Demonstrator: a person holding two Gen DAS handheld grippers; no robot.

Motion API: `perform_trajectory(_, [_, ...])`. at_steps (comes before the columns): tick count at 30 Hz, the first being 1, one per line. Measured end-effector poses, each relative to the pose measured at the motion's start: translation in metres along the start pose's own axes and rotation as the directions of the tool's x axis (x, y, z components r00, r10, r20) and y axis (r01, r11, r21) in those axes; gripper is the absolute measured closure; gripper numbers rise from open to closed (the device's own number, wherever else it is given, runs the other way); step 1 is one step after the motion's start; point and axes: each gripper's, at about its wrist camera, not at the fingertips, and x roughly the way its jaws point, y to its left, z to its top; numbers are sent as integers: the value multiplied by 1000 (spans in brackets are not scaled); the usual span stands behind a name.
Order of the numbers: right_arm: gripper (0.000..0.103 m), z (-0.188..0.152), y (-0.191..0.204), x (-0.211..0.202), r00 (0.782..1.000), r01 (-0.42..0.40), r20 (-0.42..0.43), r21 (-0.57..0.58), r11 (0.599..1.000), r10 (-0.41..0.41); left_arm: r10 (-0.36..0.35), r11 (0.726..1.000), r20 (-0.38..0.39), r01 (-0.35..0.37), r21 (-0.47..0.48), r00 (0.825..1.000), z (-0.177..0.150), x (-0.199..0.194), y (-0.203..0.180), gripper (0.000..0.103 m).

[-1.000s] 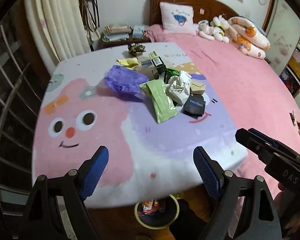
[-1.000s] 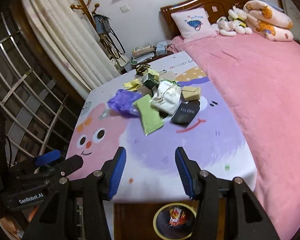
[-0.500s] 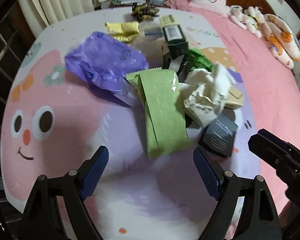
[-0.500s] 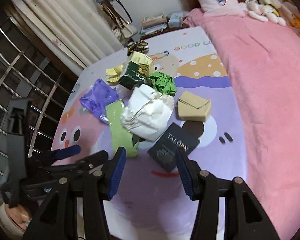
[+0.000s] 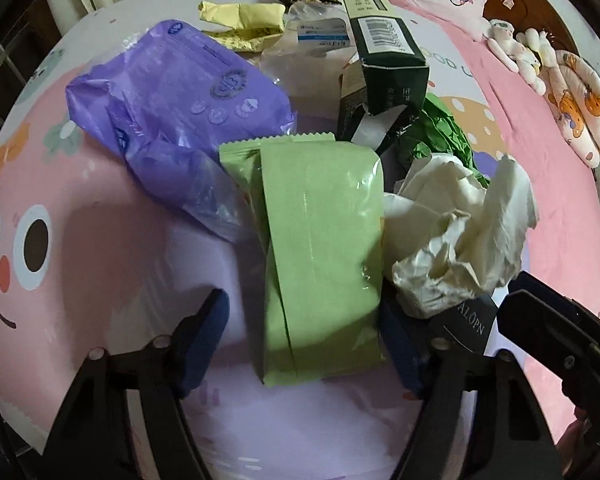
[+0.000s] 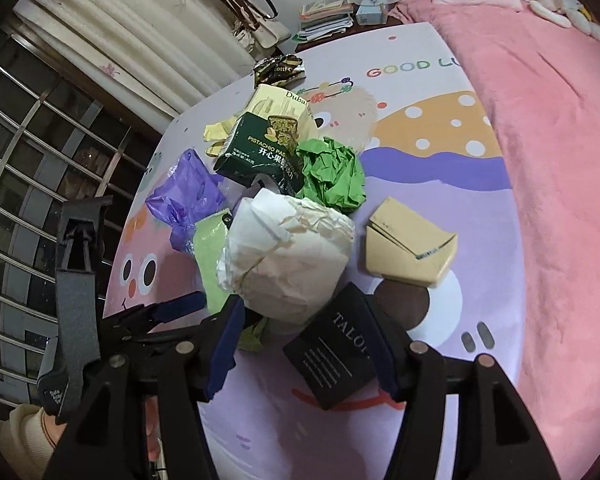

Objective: Collect trash
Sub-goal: 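Grasp the green wrapper with the left tool while the right tool grasps crumpled paper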

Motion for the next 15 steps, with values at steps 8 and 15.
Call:
perform_trajectory(8, [32, 10, 1, 12, 999, -23, -24, -6, 1000, 23, -5, 1000, -5, 5, -6, 1000, 7, -5, 6, 77])
perform_trajectory(15, [25, 16, 9, 29, 999, -29, -45, -20, 999, 28, -21, 998, 29, 22, -53, 999, -3, -29, 25, 80])
